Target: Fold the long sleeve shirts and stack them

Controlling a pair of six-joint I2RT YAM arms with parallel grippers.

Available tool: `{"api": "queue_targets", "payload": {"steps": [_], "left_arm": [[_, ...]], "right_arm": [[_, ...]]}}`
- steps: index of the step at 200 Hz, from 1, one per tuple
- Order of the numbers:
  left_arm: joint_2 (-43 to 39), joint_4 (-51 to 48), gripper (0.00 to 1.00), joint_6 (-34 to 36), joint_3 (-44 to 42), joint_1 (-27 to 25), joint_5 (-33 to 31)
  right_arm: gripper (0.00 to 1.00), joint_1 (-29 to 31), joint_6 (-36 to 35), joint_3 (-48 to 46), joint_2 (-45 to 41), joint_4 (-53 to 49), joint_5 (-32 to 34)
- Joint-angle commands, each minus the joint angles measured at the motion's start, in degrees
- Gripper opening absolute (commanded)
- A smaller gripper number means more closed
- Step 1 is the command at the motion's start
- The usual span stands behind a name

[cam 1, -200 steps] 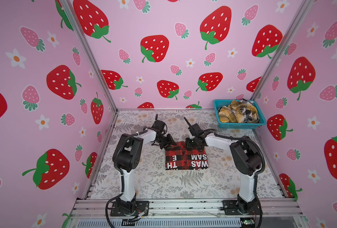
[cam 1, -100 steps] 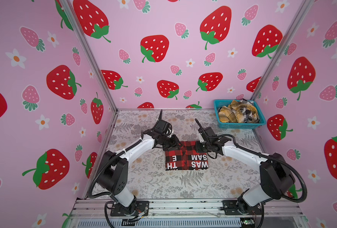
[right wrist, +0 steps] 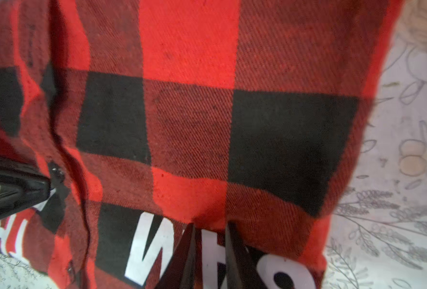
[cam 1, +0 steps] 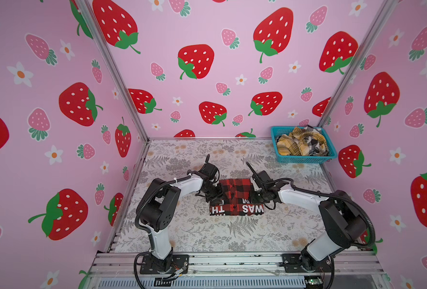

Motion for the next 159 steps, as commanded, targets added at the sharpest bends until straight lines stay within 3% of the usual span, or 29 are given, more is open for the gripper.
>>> {"api": "queue_targets", "payload": {"steps": [1,56,119,159], "left_arm": [[0.52,0.01,0.38,-0.19,0.51,0.29,-0.48],[-5.65,-3.43,0.43,1.79,3.92,1.83,-1.29],[5.46,-5.15,0.38,3.04,10.83,5.07,-0.93],[3.50,-4.56,0.37,2.62,6.62,5.19,-1.67]], "right_arm": [[0.24,0.20,0.79,-2.06,0.12,-1.86,0.27],[0.31,-0.99,-0.94,4.21,-2.51,-7.23,3.84],[0.32,-5.38,-3.86,9.57,5.25,-7.25,2.56],[0.31,-3.43,-1.91,6.61,5.66,-4.05,-0.54]]}}
